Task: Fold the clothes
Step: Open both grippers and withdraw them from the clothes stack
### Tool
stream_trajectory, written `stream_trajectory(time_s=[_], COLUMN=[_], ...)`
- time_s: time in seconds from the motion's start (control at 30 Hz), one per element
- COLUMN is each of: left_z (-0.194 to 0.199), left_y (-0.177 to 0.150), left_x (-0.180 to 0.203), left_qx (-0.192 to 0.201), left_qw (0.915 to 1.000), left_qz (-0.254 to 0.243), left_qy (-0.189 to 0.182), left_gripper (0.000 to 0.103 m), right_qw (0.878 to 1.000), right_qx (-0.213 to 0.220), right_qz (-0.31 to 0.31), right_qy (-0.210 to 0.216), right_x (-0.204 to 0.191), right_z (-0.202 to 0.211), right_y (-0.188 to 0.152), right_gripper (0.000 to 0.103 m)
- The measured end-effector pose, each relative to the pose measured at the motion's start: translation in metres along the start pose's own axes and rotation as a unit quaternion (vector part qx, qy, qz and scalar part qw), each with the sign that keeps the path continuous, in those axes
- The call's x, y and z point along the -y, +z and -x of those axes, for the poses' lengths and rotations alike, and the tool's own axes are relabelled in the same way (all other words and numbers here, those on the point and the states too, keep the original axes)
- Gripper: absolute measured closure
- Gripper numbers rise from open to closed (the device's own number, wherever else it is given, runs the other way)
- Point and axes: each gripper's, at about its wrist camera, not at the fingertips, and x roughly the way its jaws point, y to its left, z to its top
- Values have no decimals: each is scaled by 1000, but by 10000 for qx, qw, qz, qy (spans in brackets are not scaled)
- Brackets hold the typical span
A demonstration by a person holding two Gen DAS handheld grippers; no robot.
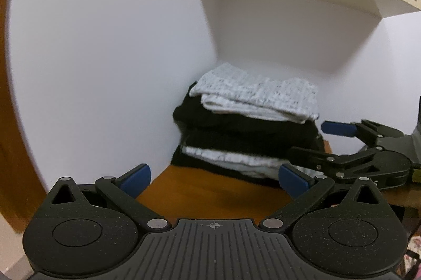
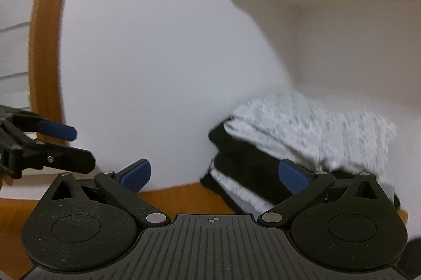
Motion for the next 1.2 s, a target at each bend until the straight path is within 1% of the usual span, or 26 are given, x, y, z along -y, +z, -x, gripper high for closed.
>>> stream_trajectory(time_s=[0.1, 0.2, 0.33, 0.5, 0.57, 0.63, 0.77, 0.87, 0.9, 1.0, 1.07, 1.1, 1.2], left_z=[-3, -8, -20, -37, -42, -45, -48, -50, -50, -53, -56, -58, -62], left_y=[-14, -31, -60, -99, -111, -121, -127, -126, -127, -127, -129, -130, -133], left_x=[-5, -14, -29, -40, -42, -44, -50, -51, -51, -50, -52, -52, -54], left_qx=[-87, -212, -440, -767, -852, -902, -967, -959, -961, -1002, -1066, -1088, -1150], left_qw=[9999, 9996, 9983, 9964, 9957, 9954, 9942, 9941, 9941, 9935, 9929, 9927, 9920], left_qz=[49, 172, 369, 346, 329, 275, 406, 368, 319, 289, 319, 319, 315], left_qy=[33, 53, 85, 101, 129, 174, 243, 339, 391, 448, 410, 412, 421], left_gripper=[0, 0, 0, 0, 0, 0, 0, 0, 0, 0, 0, 0, 0], right_qw=[9992, 9960, 9897, 9824, 9816, 9792, 9734, 9671, 9637, 9465, 9432, 9418, 9399], right_qx=[-276, -536, -906, -1246, -1364, -1502, -1603, -1662, -1698, -1953, -1940, -1937, -1927], right_qz=[-247, -463, -689, -1039, -983, -888, -918, -847, -804, -679, -729, -858, -1233], right_qy=[-136, -547, -871, -931, -905, -1037, -1353, -1730, -1897, -2477, -2597, -2611, -2535], right_x=[-6, -15, -32, -50, -58, -66, -73, -78, -81, -88, -90, -90, -87], right_z=[-3, -10, -18, -25, -31, -36, -42, -46, -47, -53, -50, -47, -39], right_y=[-16, -36, -66, -95, -104, -111, -117, -118, -118, -121, -123, -124, -130], right_gripper=[0, 0, 0, 0, 0, 0, 0, 0, 0, 0, 0, 0, 0])
